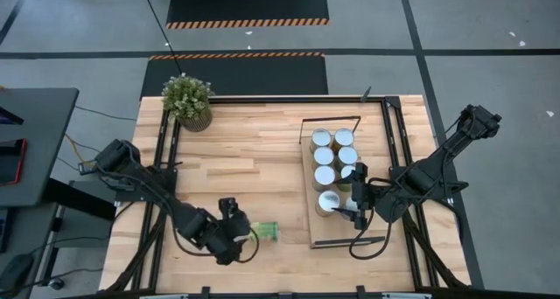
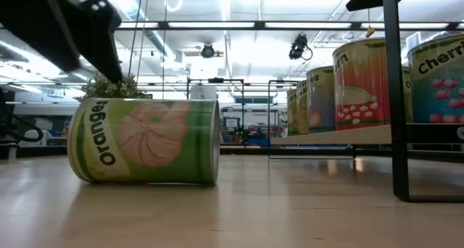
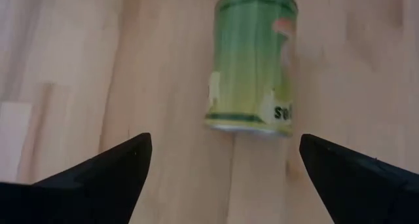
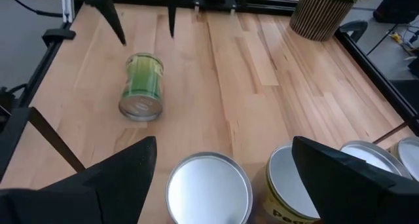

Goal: Pick and place cans onto a shelf
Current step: Put the canned oranges on the shelf

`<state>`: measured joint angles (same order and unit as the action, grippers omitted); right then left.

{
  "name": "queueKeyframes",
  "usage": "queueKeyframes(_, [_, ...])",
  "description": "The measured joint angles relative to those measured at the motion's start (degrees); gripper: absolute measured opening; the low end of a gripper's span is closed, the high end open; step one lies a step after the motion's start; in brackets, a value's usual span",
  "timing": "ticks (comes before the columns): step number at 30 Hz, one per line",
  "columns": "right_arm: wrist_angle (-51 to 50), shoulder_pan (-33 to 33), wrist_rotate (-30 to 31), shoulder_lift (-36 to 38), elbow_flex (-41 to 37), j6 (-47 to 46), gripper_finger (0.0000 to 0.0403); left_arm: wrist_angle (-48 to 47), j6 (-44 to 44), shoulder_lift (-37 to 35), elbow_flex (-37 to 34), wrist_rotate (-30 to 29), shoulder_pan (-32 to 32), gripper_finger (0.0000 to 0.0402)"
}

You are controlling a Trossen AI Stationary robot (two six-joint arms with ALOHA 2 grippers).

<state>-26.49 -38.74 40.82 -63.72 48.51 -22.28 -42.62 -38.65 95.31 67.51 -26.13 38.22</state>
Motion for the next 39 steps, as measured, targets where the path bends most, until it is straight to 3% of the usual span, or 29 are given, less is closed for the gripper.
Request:
queueKeyframes(4, [0.91, 0.2, 0.05, 0.02, 0.0, 0.54, 0.0363, 13.65, 1.61, 0.02, -6.33, -5.98, 1.28, 0.0394])
queueKeyframes(12, [1.17, 0.26, -0.07, 0.02, 0.0, 0.56, 0.0363, 29.32, 1.82, 0.02, -16.42, -6.45, 0.45, 0.0394])
queueKeyframes(19, [2.03, 0.54, -0.1, -0.25, 0.0, 0.93, 0.0363, 36.54, 4.4, 0.13, -19.91, -5.81, 0.45, 0.0394])
queueKeyframes(28, [9.08, 4.1, -6.28, -5.39, 0.0, 4.71, 0.0363, 42.62, 16.72, 4.6, -20.49, -2.59, -2.29, 0.0394])
queueKeyframes(39, [12.5, 7.08, -11.56, -6.89, 0.0, 6.36, 0.0363, 46.06, 34.92, 4.83, -20.42, -1.15, -4.72, 0.0394])
